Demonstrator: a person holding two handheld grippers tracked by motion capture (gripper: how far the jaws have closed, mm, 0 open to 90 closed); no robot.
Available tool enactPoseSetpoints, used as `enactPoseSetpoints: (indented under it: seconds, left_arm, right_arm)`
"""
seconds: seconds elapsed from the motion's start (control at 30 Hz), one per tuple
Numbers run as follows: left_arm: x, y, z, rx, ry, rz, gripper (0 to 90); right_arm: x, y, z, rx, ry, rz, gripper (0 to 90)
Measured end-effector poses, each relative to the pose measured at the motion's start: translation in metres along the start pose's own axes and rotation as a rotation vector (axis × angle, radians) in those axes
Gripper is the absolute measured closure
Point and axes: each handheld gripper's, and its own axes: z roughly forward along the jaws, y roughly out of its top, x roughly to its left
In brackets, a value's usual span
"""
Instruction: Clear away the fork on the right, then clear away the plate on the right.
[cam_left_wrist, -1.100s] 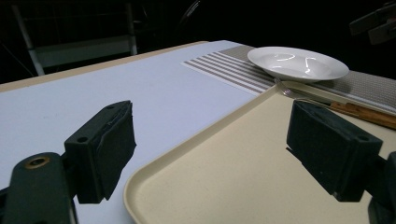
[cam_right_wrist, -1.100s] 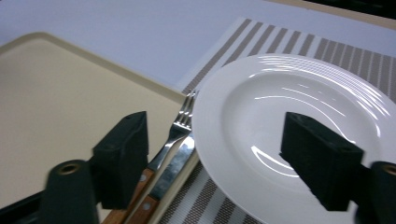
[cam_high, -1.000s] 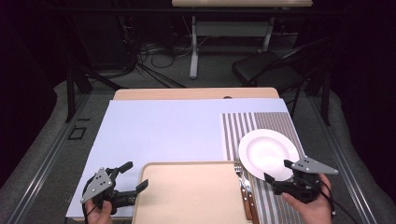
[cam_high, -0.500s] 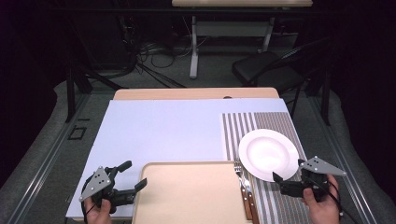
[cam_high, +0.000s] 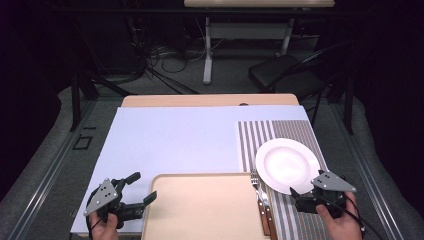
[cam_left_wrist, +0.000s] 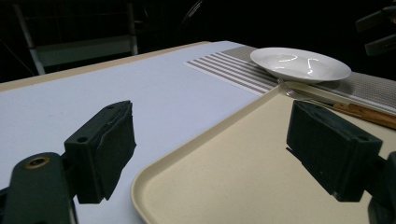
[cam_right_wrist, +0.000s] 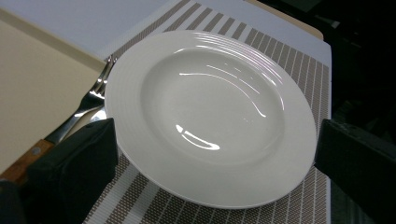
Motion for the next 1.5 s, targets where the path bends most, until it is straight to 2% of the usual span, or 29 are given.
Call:
enactPoseSetpoints:
  seconds: [0.13, 0.3, 0.63, 0.93, 1.13, 1.3, 1.43, 1.5]
  left_arm:
    - [-0.001, 0.001, -0.001, -0.001, 0.005, 0.006, 15.7]
    - [-0.002, 0.001, 0.000, 0.001, 0.007, 0.009, 15.7]
    - [-0.002, 0.000, 0.001, 0.004, 0.003, 0.004, 15.7]
    - [-0.004, 0.000, 0.002, 0.009, 0.001, 0.006, 15.7]
    - [-0.003, 0.000, 0.003, 0.009, -0.001, 0.002, 15.7]
    - [-0.005, 0.000, 0.004, 0.008, 0.000, 0.001, 15.7]
    - [-0.006, 0.000, 0.005, 0.016, -0.005, 0.003, 15.7]
    - [-0.006, 0.000, 0.005, 0.014, -0.005, 0.004, 15.7]
  right_arm:
    - [0.004, -0.001, 0.003, 0.020, -0.020, -0.074, 0.0]
    - [0.010, -0.002, 0.008, 0.053, 0.000, -0.112, 0.0]
    - [0.017, -0.004, 0.014, 0.098, 0.009, -0.197, 0.0]
    - [0.024, -0.011, 0.024, 0.136, 0.030, -0.225, 0.0]
    - [0.026, -0.015, 0.032, 0.170, 0.028, -0.250, 0.0]
    - [0.023, -0.015, 0.039, 0.198, 0.010, -0.258, 0.0]
    - [0.017, -0.012, 0.044, 0.224, 0.011, -0.254, 0.0]
    - [0.013, -0.011, 0.048, 0.235, 0.016, -0.267, 0.0]
